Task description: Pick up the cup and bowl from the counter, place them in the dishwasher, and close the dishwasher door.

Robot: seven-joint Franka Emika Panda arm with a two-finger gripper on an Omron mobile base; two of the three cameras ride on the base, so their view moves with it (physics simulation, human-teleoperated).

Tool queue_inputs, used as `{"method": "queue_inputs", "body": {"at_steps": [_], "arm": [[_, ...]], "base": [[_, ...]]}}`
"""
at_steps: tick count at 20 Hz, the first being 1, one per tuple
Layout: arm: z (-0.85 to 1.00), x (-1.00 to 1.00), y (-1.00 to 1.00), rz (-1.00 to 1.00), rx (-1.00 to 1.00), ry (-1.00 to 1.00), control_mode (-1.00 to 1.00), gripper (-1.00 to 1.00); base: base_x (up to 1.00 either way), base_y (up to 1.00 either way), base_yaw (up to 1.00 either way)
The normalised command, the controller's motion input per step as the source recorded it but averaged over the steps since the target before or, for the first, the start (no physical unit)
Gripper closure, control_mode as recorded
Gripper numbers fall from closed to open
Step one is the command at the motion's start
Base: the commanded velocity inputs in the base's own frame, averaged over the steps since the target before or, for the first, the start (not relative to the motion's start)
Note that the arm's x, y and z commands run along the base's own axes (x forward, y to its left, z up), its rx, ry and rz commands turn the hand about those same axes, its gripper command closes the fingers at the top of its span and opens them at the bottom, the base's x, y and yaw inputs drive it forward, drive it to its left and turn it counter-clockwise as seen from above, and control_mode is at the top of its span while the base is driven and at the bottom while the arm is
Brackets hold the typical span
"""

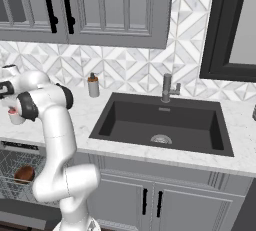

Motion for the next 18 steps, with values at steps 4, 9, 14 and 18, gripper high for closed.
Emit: {"method": "queue_inputs", "body": {"at_steps": [4, 9, 14, 18], "arm": [[-0.37, 0.0, -0.01, -0.01, 0.0, -0.04, -1.0, -1.0], [-0.09, -0.03, 0.0, 0.0, 0.0, 0.0, -1.0, -1.0], [0.0, 0.0, 0.0, 0.0, 0.0, 0.0, -1.0, 1.0], [0.0, 0.0, 0.0, 0.0, 0.0, 0.0, -1.0, 1.0]], "base": [[0.0, 0.0, 0.0], [0.0, 0.0, 0.0], [0.0, 0.0, 0.0], [0.0, 0.0, 0.0]]}}
